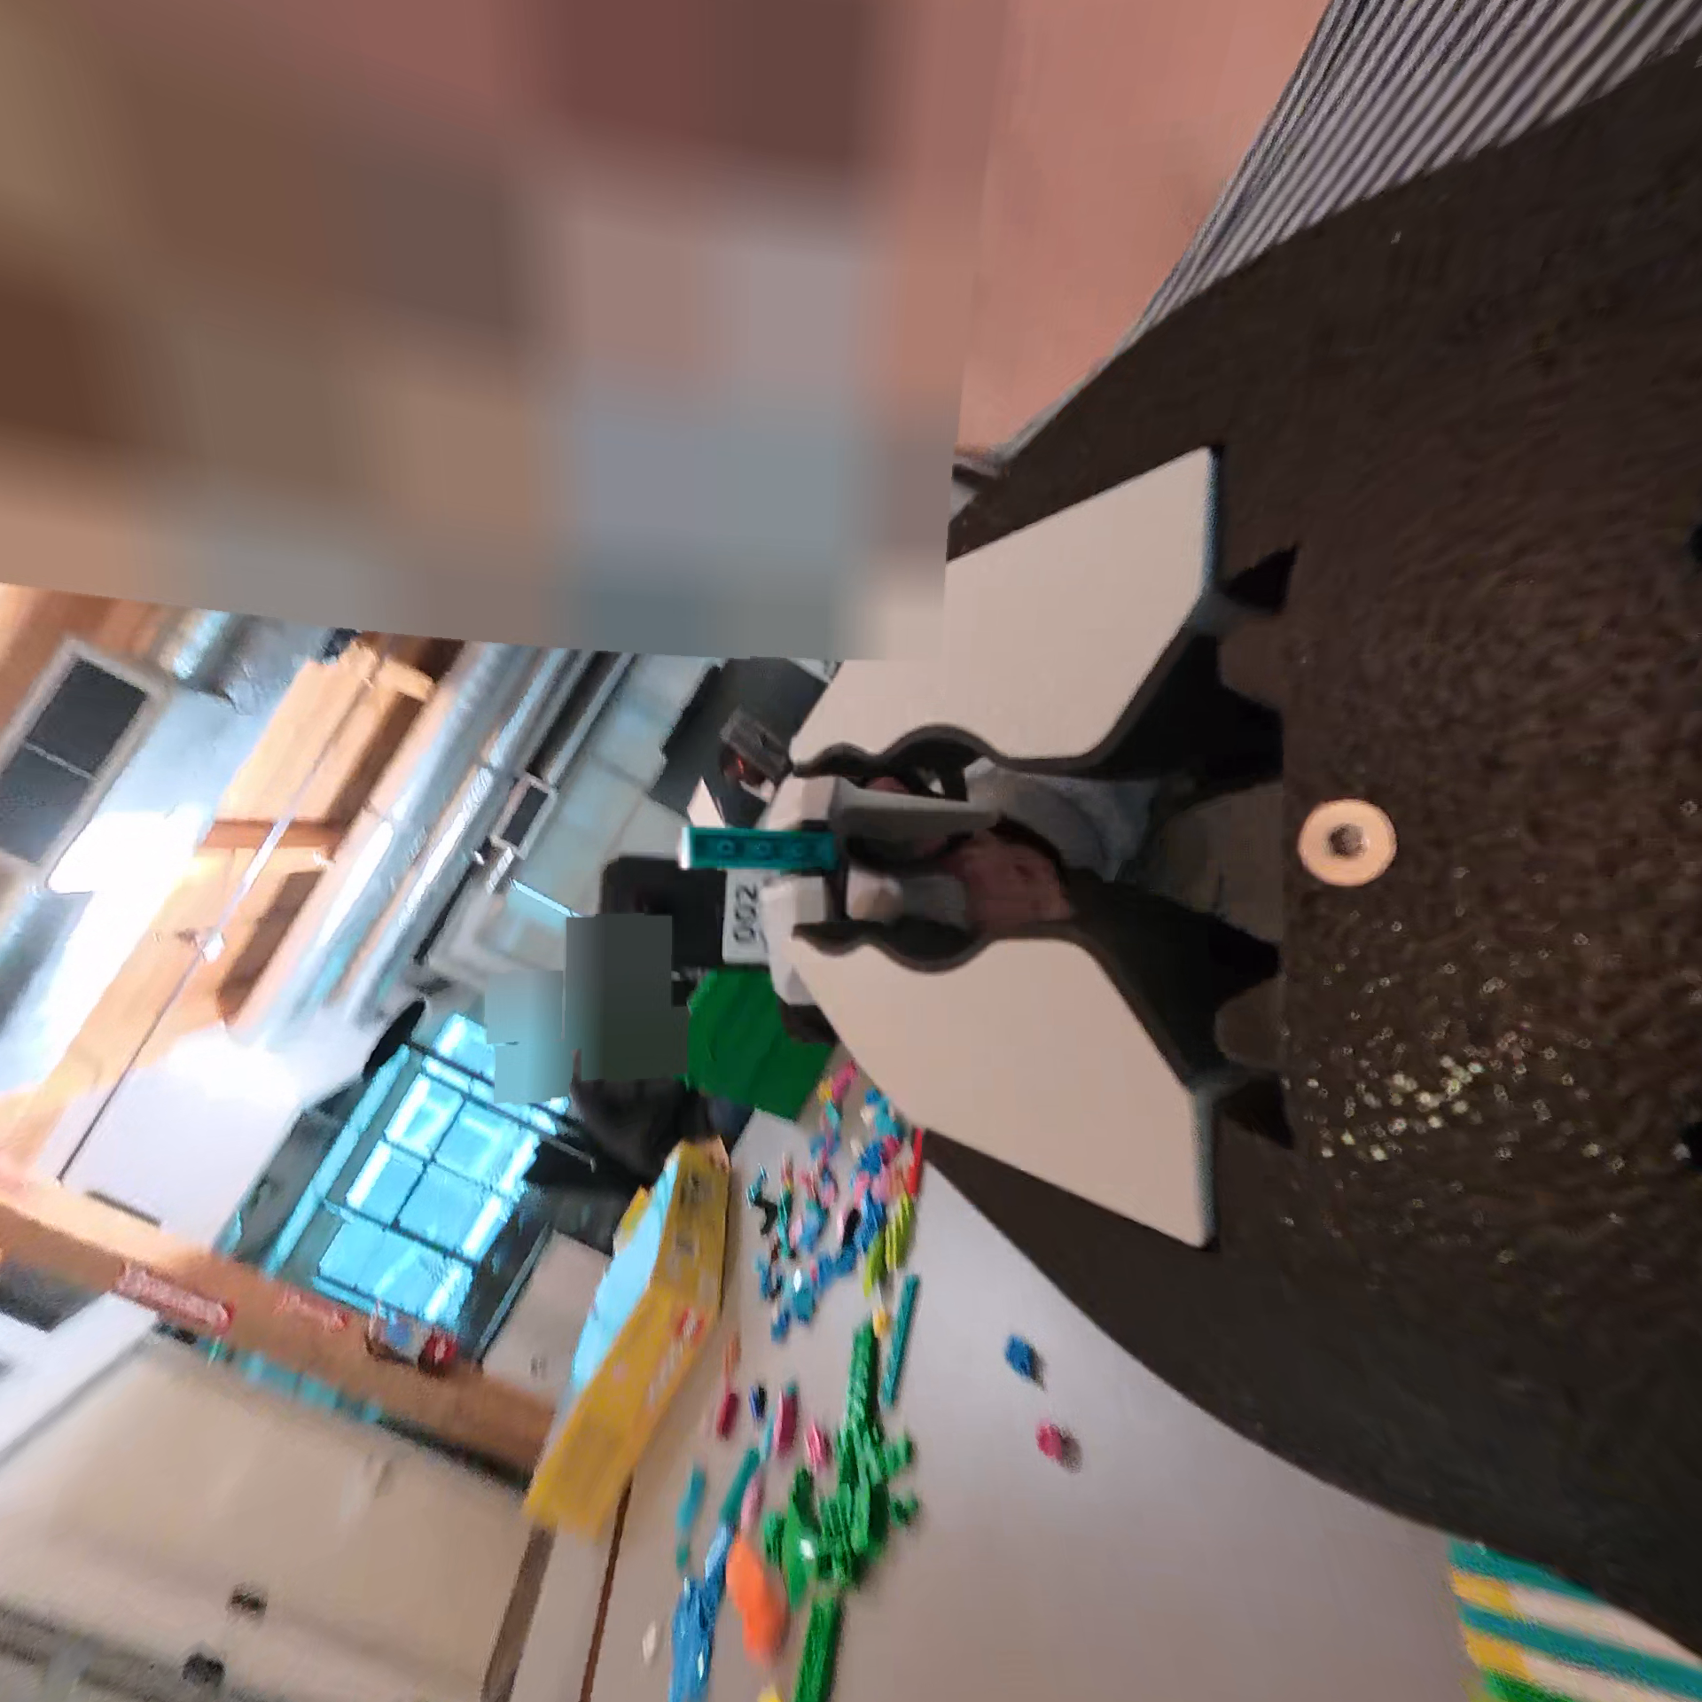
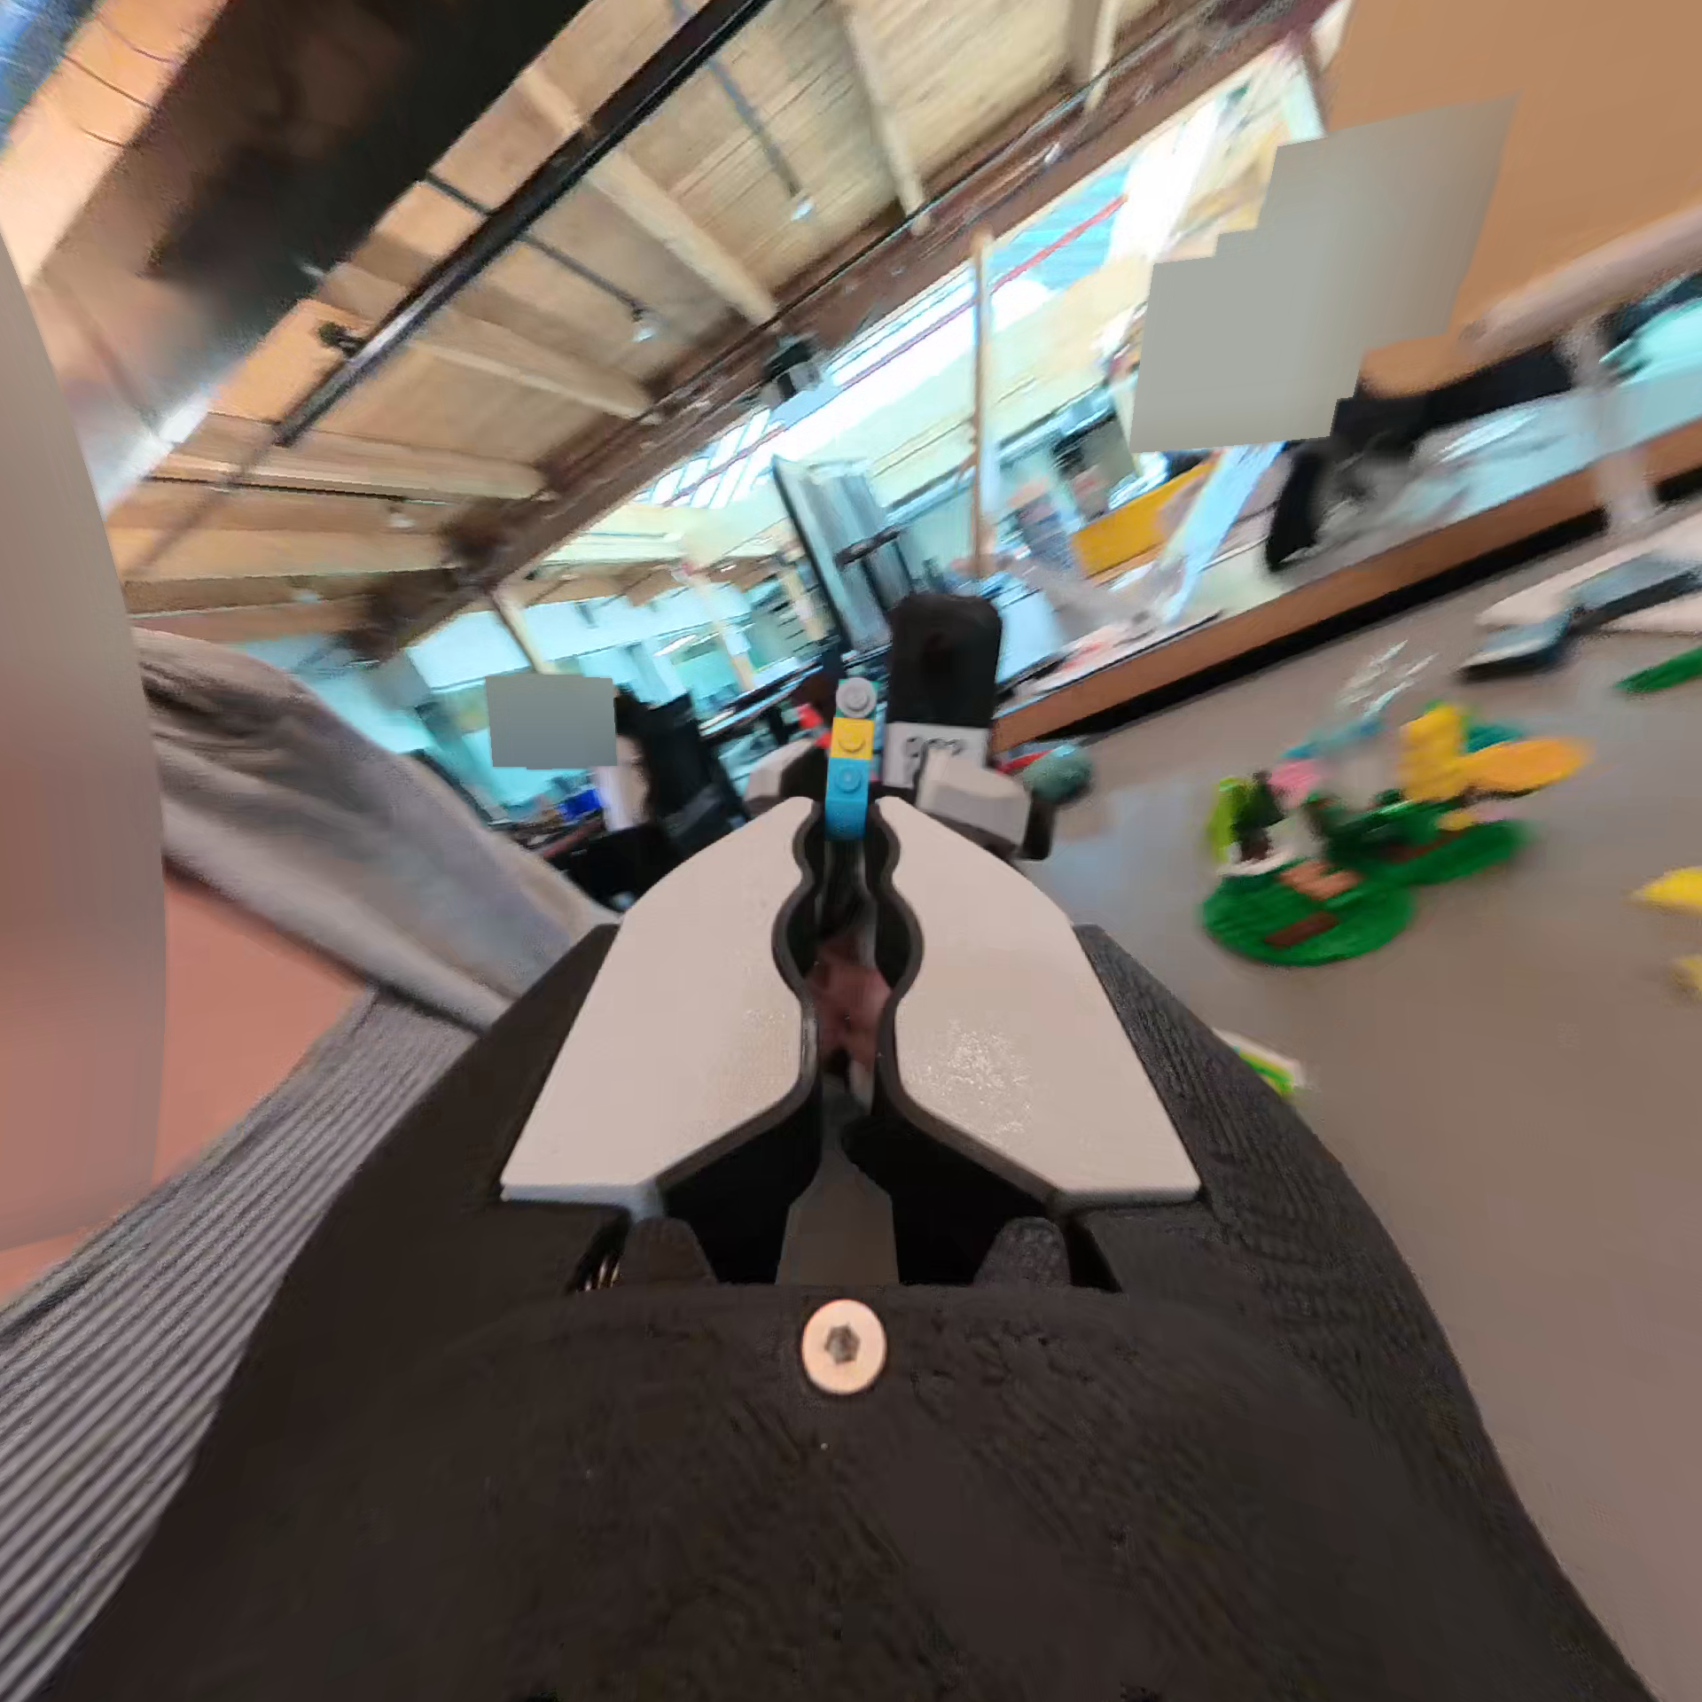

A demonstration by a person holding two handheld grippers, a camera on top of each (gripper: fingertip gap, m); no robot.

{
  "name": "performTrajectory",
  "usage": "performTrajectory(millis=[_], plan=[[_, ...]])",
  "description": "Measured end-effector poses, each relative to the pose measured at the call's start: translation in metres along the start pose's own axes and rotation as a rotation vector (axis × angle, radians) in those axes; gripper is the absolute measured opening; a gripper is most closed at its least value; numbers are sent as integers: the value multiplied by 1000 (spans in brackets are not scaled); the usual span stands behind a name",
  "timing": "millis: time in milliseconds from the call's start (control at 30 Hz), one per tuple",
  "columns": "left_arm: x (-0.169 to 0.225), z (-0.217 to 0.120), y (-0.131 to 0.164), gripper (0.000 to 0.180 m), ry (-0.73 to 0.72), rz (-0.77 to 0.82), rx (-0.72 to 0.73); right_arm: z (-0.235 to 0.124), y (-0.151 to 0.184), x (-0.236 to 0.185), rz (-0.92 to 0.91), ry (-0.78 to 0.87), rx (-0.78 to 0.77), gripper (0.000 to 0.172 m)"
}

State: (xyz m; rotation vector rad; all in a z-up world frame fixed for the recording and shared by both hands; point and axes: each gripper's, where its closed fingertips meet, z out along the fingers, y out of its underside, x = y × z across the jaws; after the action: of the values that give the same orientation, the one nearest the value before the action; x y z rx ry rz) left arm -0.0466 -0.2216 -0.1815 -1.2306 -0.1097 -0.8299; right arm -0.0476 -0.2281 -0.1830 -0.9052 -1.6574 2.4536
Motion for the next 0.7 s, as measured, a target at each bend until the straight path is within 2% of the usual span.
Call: performTrajectory(millis=[100,233,367,533,700], plan=[[-9,-3,1,29,-73,35,-16,-3,-2,8,-68,70,0,6],[-6,0,2,26,-62,39,-17,-1,5,10,-132,100,-34,6],[-6,-1,1,7,-74,93,-15,2,10,9,-180,106,-65,6],[-2,-3,4,7,-53,112,-59,3,13,6,-243,106,-86,6],[-7,-5,6,7,-89,112,-83,0,7,11,-436,208,-82,11]])
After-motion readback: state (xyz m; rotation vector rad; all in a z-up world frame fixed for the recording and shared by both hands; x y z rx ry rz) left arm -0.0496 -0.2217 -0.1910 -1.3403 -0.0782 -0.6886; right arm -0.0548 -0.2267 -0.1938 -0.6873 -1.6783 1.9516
